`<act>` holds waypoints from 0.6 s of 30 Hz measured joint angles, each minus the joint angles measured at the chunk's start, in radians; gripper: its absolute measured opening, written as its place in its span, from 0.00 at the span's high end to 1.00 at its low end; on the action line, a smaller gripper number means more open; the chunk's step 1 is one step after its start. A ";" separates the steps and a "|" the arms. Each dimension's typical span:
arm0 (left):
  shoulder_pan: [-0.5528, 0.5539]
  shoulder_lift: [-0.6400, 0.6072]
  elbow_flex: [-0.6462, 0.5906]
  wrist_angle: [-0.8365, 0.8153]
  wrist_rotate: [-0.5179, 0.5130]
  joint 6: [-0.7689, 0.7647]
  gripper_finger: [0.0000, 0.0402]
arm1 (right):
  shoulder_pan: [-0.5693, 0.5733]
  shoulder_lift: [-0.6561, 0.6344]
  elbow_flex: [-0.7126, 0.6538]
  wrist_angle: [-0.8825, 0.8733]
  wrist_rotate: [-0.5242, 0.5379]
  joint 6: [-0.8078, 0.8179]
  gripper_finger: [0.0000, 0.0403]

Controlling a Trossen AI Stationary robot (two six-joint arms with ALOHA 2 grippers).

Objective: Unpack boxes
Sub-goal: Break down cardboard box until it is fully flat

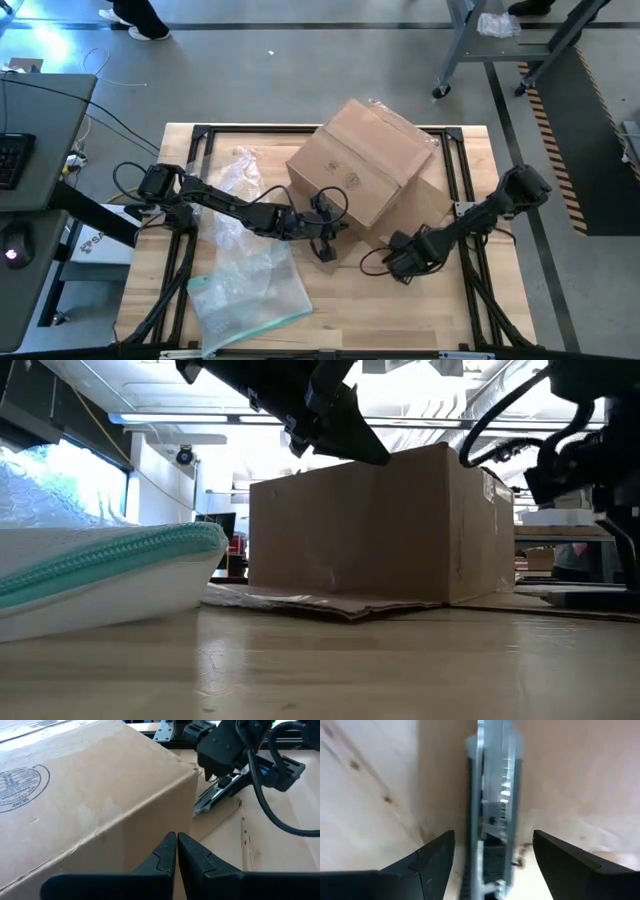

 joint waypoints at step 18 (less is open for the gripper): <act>-0.001 0.001 0.000 -0.031 0.000 -0.018 1.00 | 0.003 -0.027 -0.004 -0.029 -0.096 -0.094 0.71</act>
